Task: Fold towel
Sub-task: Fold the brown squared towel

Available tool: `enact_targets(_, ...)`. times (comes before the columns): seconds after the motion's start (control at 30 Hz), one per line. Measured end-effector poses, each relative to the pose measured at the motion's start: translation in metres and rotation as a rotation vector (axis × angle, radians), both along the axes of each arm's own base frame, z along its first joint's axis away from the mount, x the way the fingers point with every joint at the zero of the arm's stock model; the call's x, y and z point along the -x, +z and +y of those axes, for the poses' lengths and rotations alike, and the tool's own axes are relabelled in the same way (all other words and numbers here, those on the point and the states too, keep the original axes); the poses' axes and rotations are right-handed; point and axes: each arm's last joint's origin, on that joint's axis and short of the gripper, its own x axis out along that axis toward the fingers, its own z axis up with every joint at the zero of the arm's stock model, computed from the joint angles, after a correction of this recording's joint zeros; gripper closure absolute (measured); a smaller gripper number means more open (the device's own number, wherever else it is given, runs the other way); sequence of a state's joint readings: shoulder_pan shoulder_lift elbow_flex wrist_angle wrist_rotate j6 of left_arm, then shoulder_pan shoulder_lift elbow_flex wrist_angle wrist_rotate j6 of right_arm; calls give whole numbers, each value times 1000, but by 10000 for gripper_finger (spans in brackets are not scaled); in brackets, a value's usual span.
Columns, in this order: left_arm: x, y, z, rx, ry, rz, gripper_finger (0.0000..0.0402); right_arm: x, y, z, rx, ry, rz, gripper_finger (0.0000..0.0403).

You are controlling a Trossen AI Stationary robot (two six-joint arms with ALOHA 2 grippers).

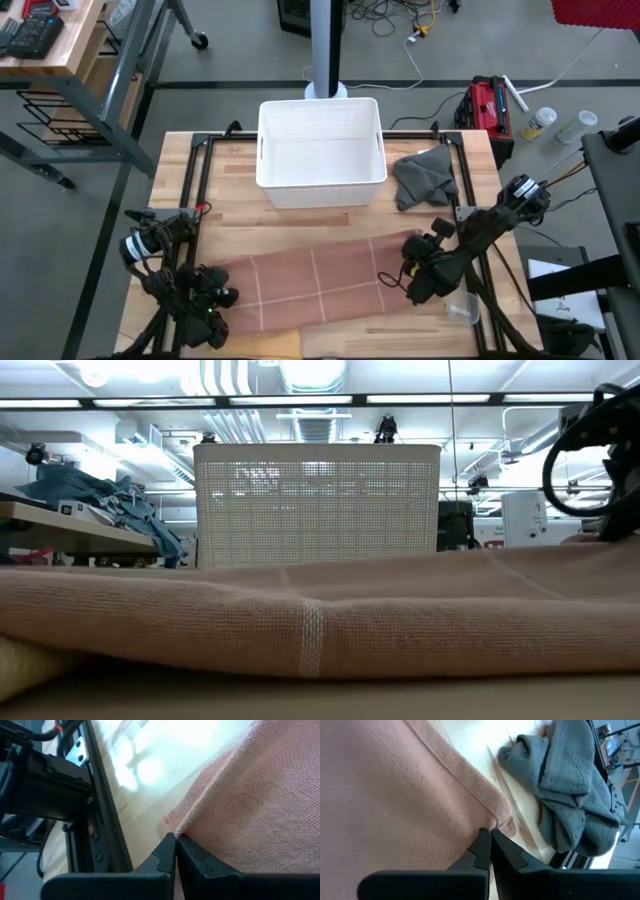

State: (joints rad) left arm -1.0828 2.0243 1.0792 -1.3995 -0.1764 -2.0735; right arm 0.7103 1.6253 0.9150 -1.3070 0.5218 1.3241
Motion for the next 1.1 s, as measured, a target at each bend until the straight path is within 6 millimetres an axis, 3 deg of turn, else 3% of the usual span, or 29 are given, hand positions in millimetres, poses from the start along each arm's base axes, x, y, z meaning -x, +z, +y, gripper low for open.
enact_targets(0.33,-3,16,-8,88,38,6,334,-3,3,-11,44,-15,44,319)
enact_targets(0.57,-13,46,-24,161,47,-123,320,-1,18,-16,148,-5,-134,274)
enact_targets(0.8,-44,84,-44,112,-229,-558,329,-4,39,-16,55,78,-326,275)
enact_targets(0.97,-64,103,-47,113,-294,-630,344,-10,46,-11,-39,185,-424,287)
enact_targets(1.1,-83,105,-45,95,-376,-673,353,-16,43,-7,-54,270,-460,294)
